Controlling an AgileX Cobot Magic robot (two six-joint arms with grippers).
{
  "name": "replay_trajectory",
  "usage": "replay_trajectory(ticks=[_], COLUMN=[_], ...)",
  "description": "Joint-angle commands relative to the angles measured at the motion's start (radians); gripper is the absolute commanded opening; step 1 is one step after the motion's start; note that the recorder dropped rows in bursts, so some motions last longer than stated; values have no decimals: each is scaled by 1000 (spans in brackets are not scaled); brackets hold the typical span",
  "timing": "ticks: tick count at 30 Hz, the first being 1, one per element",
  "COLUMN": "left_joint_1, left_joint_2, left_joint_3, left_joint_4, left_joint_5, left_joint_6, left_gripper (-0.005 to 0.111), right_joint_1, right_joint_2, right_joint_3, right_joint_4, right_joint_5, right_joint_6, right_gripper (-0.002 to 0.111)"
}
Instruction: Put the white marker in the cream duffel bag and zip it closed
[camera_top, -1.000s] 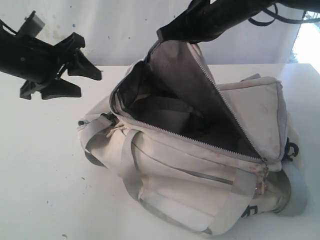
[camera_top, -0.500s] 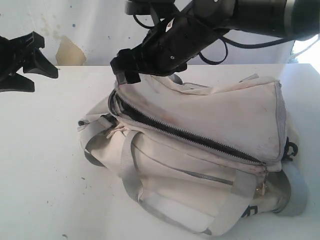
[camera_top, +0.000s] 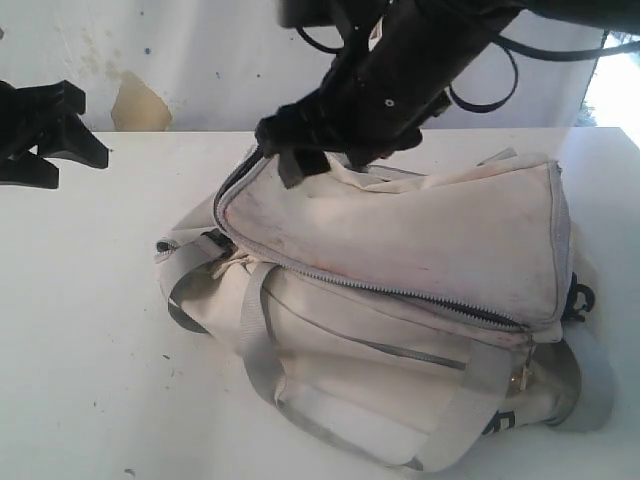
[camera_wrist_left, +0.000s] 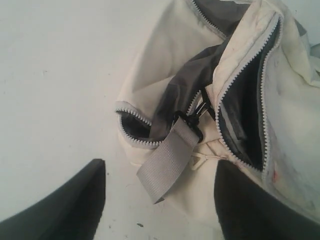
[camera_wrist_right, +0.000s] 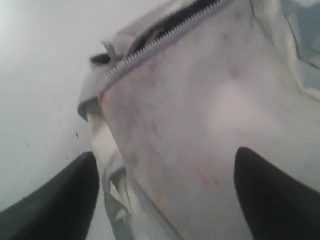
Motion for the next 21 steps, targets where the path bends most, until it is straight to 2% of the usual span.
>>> replay_trajectory(ticks=[1, 2, 3, 7, 12, 21], left_joint_1=[-25, -59, -73, -185, -292, -443], left_joint_2=[-10, -10, -10, -10, -10, -10], left_joint_3=[-2, -2, -2, -2, -2, -2], left_joint_4=[27, 56, 64, 100, 113, 377], left_joint_5=[44, 49, 52, 76, 86, 112], left_joint_6=[24, 22, 22, 14, 14, -233], left_gripper=[60, 52, 51, 51, 51, 51], right_joint_1=[-22, -41, -49, -131, -255, -404], right_joint_2=[-39, -62, -76, -219, -339, -397], right_joint_3=[1, 10, 19, 186, 368, 526], right_joint_4=[-110, -113, -115, -117, -117, -33], right_joint_5=[229, 254, 254, 250, 228, 134], right_joint_6=[35, 37, 37, 37, 37, 29], right_gripper=[47, 41, 40, 38, 38, 38])
